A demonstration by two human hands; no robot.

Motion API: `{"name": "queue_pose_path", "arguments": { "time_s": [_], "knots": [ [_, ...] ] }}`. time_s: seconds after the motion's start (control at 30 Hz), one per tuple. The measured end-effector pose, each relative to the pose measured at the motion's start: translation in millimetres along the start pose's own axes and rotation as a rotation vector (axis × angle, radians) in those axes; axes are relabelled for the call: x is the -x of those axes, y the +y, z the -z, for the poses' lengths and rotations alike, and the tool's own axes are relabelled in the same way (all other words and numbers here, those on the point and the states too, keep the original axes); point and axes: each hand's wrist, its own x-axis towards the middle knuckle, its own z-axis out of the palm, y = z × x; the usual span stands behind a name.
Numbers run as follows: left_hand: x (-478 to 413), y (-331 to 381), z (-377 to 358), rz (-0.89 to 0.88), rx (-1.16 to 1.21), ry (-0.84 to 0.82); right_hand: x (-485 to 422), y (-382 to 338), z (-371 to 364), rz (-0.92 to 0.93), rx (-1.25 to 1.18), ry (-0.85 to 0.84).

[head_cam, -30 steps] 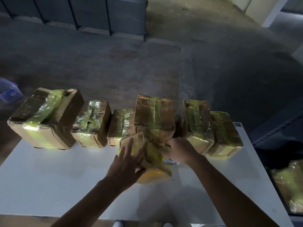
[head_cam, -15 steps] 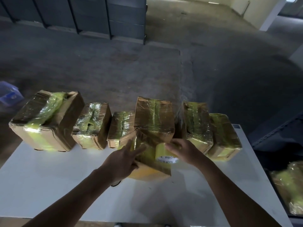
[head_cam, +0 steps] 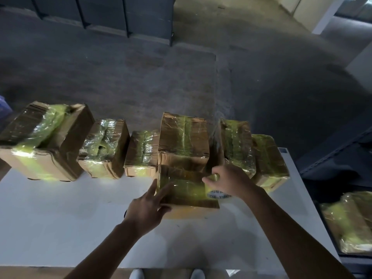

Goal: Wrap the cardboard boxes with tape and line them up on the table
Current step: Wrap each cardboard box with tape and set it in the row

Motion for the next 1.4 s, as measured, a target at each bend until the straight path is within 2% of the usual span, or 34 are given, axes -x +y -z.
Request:
{"name": "queue_pose_path", "arguments": {
  "time_s": [0.17,0.27,0.37,0.43,0.53,0.6,0.7,0.8,0.87,0.97,1.07,1.27,1.4],
  "knots": [
    [-7,18,11,-0.097,-0.346,0.071,-10,-26,-12,0.016,0.068,0.004],
    [-18,39,-3,-0.215,-0.339,0.017,-14,-36,-14,0.003,0.073,-0.013],
    [-23,36,-24,-0.220,-0.301,-0.042,-14,-40,-15,0.035,0.080,-0.012],
    [-20,28,-26,-0.216,-0.290,-0.034,-12,-33,-12,0.057,-0.060,-0.048],
    [-17,19,-26,-0.219,-0.283,-0.036,-8,-17,-6,0.050,-0.409,-0.155],
    [-19,15,-28,-0.229,-0.281,-0.023,-6,-13,-6,0.070,-0.463,-0.154],
    [-21,13,-30,-0.230,-0.258,-0.006,-5,-3,-1,0.095,-0.271,-0.045],
    [-21,14,-32,-0.232,-0.261,0.005,2,10,0,0.039,-0.038,0.016],
    [-23,13,-35,-0.246,-0.263,0.013,4,18,-6,0.003,0.047,0.017],
    [-25,14,-36,-0.249,-0.288,-0.010,0,28,-16,-0.081,0.146,-0.089],
    [-26,19,-35,-0.235,-0.332,-0.030,-3,37,-33,-0.100,0.143,-0.169],
    [-32,57,-42,-0.119,-0.421,-0.149,0,46,-50,-0.083,0.051,-0.150],
    [-46,86,-57,0.010,-0.370,-0.262,5,47,-56,-0.087,0.035,-0.145]
  ]
}}
